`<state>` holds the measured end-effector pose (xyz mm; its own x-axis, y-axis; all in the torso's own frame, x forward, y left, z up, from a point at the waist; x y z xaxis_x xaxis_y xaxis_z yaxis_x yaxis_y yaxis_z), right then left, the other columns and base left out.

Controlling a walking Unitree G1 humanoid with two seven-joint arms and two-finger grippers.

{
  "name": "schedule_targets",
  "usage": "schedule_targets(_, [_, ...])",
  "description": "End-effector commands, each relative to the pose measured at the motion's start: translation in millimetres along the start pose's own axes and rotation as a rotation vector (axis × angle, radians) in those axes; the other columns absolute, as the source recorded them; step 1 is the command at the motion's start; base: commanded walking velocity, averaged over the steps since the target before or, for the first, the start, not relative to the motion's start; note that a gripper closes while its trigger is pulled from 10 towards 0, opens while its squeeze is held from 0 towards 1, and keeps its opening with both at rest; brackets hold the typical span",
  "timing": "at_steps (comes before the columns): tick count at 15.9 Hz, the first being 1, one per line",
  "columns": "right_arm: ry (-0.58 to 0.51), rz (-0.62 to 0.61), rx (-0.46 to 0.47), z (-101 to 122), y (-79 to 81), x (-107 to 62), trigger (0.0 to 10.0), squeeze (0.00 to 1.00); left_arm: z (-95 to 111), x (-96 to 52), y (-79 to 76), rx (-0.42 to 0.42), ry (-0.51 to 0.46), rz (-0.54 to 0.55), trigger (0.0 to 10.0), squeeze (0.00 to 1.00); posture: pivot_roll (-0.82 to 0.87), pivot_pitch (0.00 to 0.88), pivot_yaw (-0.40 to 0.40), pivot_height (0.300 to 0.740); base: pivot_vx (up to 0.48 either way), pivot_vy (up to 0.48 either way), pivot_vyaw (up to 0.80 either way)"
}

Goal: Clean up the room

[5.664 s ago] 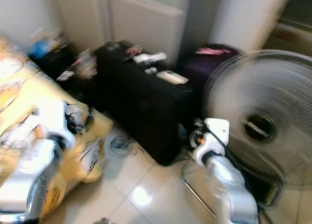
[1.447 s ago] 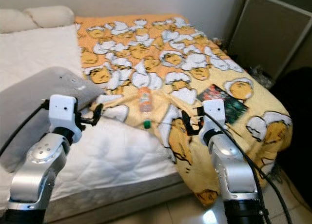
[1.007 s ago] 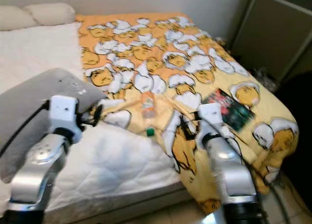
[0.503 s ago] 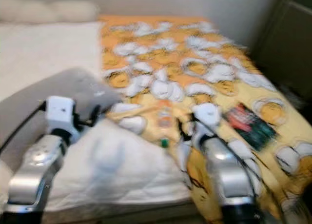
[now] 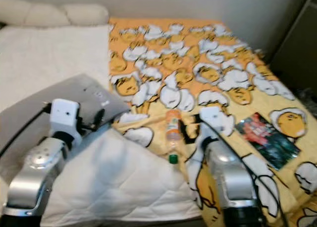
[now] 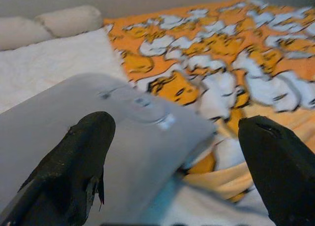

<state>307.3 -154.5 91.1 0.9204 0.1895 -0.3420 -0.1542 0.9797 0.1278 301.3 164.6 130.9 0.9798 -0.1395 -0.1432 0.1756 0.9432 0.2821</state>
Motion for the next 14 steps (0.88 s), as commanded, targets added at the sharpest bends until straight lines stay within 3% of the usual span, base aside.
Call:
schedule_targets(1, [0.009,-0.008,0.003,0.9,-4.6,-0.2,10.0,0.0,6.0,0.6,-5.0,0.011,-0.015,-0.023,10.0,0.0,-0.12,0.0,-0.032,0.74,0.0,0.0,0.0])
schedule_targets(2, [0.039,0.011,0.026,1.6,0.6,4.5,10.0,1.0,9.4,0.1,-12.2,0.055,-0.02,-0.107,10.0,0.0,-0.15,0.0,-0.011,0.74,0.0,0.0,0.0])
schedule_targets(5, [0.127,0.025,0.027,-0.5,10.0,22.6,10.0,1.0,17.6,-5.1,-25.1,0.136,-0.008,-0.304,10.0,0.0,-0.15,0.0,-0.003,0.74,0.0,0.0,0.0])
schedule_targets(7, [0.163,0.017,0.011,-3.2,13.8,34.9,10.0,1.0,23.3,-10.5,-28.5,0.139,-0.016,-0.391,10.0,0.0,-0.15,0.0,0.0,0.74,0.0,0.0,0.0])
schedule_targets(10, [0.301,-0.005,0.008,-16.9,19.4,68.0,10.0,1.0,19.8,-30.7,-39.6,0.209,0.018,-0.603,10.0,0.0,-0.12,0.0,-0.005,0.74,0.0,0.0,0.0])
schedule_targets(14, [0.329,0.013,0.068,-15.7,29.6,80.7,10.0,1.0,19.8,-32.9,-41.7,0.232,0.039,-0.629,10.0,0.0,-0.1,0.004,-0.016,0.74,0.0,0.0,0.0])
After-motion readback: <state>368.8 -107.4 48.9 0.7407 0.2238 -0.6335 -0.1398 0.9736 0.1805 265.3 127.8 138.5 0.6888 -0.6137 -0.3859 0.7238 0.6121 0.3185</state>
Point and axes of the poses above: a point about 5 cm out from each wrist's last joint towards the gripper, its own x axis pointing out of the wrist towards the gripper, its own z axis along the axis of the wrist's last joint, y = z × x, the point moved 3 cm from there along x, pointing out of the wrist towards the gripper, and after that the axes turned 7 degrees about x, right-handed, at the moved point
